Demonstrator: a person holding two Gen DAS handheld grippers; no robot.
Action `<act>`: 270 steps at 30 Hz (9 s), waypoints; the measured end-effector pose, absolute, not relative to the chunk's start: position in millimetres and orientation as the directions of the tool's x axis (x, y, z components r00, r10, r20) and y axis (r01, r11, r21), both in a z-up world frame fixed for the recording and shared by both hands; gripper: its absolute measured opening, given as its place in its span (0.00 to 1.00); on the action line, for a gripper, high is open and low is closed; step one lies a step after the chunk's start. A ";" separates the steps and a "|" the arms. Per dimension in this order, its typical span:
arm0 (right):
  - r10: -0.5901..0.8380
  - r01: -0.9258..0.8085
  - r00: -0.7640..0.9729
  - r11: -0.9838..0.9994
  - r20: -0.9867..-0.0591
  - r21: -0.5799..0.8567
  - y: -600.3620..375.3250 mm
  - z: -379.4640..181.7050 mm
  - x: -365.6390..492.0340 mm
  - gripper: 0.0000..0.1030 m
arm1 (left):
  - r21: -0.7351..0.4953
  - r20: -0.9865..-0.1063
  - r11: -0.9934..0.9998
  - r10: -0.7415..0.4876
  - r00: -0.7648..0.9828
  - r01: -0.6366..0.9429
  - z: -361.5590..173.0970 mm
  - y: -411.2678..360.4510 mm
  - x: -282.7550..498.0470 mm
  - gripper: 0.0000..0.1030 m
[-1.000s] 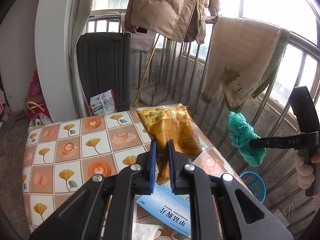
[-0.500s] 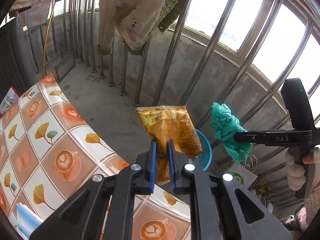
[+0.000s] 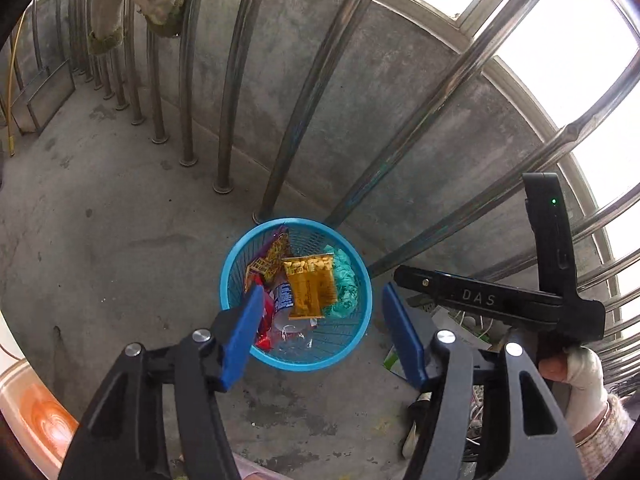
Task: Collect trash
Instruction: 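Carry the gold and green bags to the blue wastebasket and open both tools, then return both tools to the table above the tissue and medicine box, then grasp the white tissue with the left tool while the right tool grasps the blue medicine box, then lift the tissue with the left tool while the right tool lifts the medicine box, then carry tissue and box over the blue wastebasket and open both tools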
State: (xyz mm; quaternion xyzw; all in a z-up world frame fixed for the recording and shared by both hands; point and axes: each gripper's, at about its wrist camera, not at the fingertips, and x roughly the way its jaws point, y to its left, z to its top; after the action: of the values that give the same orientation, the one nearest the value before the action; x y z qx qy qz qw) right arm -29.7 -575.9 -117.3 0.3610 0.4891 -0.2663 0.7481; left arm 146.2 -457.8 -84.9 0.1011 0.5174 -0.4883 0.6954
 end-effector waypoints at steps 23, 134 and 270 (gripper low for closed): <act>-0.167 0.181 0.792 0.983 -0.587 -0.036 -381.2 67.1 15.8 0.93 | -0.326 -0.472 0.707 -0.697 0.541 0.627 106.0 -123.3 157.9 0.93; 0.217 -0.308 0.410 0.947 -0.886 0.089 -87.9 -58.1 114.9 0.67 | -0.392 -0.645 0.915 -0.349 0.680 0.097 -1.1 126.1 103.0 0.06; 0.035 0.803 0.414 0.457 -0.909 0.383 -594.4 -134.6 -26.4 0.75 | -0.489 -0.807 0.534 -0.577 -0.125 0.690 -100.7 -458.9 161.9 0.65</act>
State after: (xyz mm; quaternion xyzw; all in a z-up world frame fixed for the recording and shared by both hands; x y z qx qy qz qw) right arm -26.4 -594.4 -134.6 0.4463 0.4694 -0.2692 0.7128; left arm 161.9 -458.9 -100.7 0.0488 0.5762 -0.4801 0.6596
